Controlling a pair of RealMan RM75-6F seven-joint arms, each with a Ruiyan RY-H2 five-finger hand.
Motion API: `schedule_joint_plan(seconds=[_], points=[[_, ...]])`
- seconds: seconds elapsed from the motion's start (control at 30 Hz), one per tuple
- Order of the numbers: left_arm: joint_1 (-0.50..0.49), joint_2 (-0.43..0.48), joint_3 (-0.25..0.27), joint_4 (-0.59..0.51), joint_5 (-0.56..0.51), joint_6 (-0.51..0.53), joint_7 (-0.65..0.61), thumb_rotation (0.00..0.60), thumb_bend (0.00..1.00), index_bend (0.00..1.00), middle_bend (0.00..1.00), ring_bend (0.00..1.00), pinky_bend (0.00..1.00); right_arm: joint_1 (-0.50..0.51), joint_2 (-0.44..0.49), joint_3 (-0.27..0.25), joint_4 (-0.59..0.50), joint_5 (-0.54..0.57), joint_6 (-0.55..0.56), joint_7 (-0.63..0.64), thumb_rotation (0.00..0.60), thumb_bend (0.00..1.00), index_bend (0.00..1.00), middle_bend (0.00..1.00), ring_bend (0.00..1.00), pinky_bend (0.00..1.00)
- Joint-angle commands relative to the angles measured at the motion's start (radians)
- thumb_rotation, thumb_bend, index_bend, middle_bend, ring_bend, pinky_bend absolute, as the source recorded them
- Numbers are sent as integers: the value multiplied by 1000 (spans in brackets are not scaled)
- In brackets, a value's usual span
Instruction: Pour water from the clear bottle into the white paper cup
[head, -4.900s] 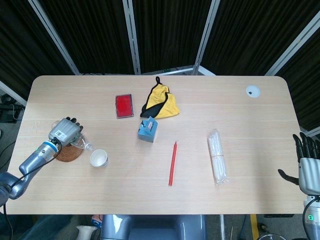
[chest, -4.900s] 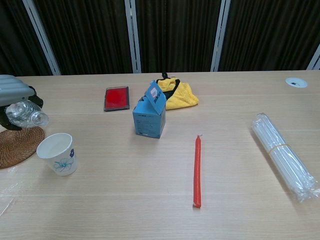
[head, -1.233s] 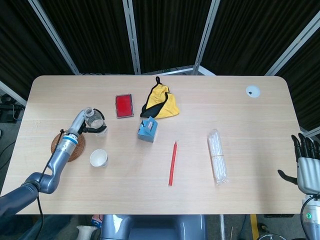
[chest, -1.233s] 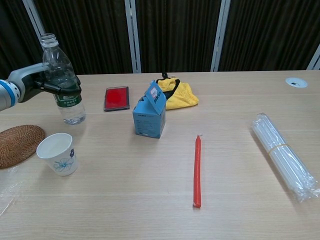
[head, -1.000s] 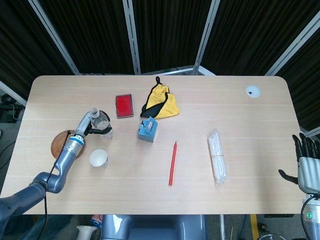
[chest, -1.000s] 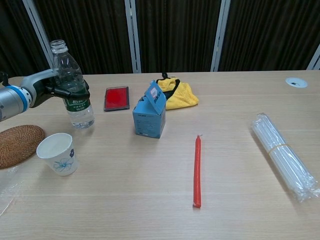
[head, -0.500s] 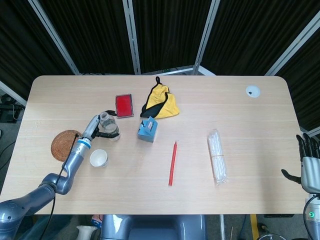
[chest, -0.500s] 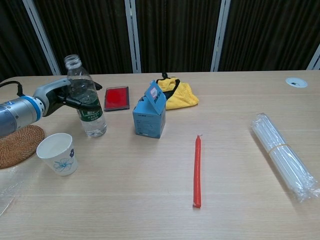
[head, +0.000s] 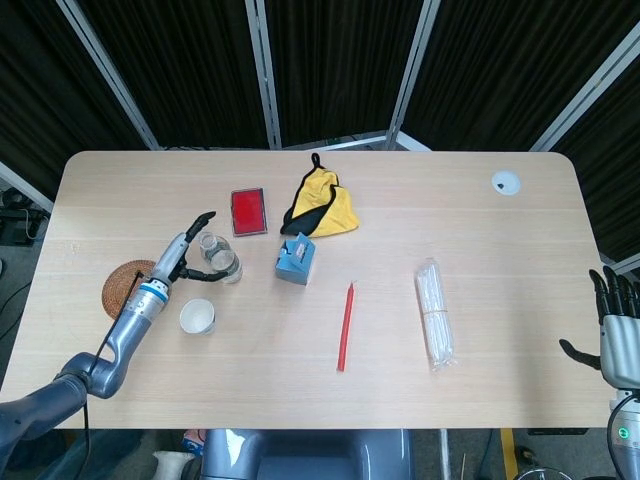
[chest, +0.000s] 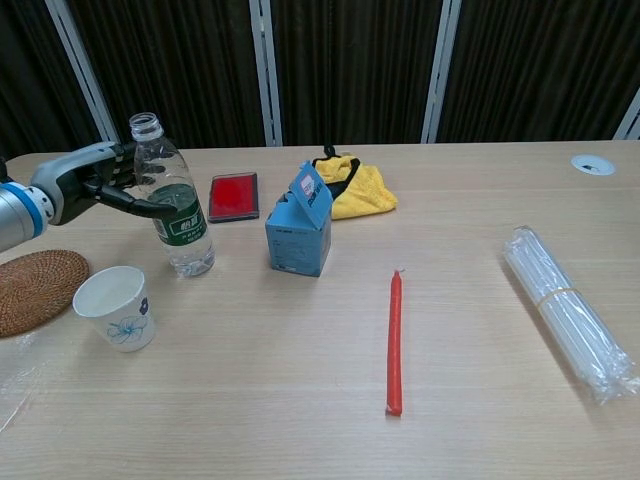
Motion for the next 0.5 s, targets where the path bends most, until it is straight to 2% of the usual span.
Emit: schedule_joint_plan(seconds=[0.03,0.17,0.27,0.5], points=[[51,104,29,-106,26,68,77,600,52,0,0,0,0,-4,6,-4,-10,-13,10,4,600,0,0,0,0,0],[113,187,39,-183,33,171,183,600,58,0,0,0,0,-9,15,-9,-24,-29,21,12,600,0,0,0,0,0],[189,272,46,-270,22,281,314,600,62,0,0,0,0,-13,26,-15,-42,-53,34,20,600,0,0,0,0,0],[357,440,56,-540,-82,463,754,600,0,0,0,0,0,-15,48,-29,-72,-93,39,55,600,0,0,0,0,0]])
